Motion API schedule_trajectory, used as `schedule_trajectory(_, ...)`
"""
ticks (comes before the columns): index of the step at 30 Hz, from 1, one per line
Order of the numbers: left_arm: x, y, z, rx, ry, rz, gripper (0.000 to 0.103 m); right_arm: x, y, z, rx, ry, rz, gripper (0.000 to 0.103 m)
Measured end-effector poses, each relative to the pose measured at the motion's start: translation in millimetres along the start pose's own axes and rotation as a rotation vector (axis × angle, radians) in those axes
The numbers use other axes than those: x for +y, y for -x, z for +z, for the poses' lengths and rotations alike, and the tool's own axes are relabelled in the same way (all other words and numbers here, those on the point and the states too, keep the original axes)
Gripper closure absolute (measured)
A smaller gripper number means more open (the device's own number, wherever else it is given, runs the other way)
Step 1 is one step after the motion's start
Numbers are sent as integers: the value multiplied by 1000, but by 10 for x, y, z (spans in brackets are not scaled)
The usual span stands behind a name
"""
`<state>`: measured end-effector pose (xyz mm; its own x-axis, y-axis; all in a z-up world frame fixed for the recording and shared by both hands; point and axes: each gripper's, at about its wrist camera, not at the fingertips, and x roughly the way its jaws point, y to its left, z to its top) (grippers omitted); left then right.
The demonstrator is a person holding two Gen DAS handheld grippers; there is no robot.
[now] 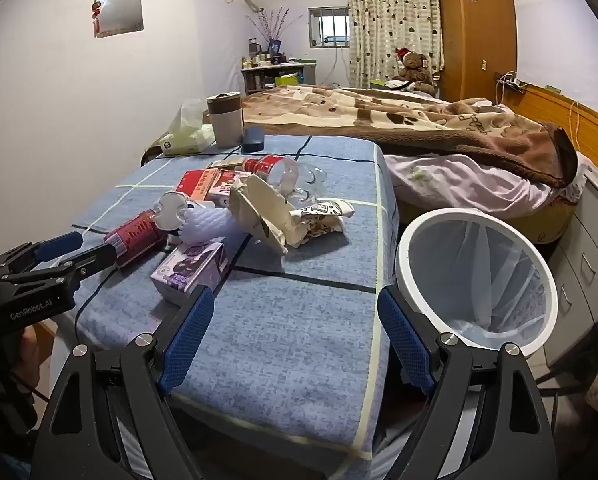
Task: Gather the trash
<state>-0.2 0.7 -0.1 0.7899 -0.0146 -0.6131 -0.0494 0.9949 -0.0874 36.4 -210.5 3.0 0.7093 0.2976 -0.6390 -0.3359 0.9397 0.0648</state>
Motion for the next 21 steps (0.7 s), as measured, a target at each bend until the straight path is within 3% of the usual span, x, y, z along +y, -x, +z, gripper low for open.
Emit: schedule_trajectory(21,20,-17,-18,2,-14,19,27,20,-16,5,10,9,-2,17)
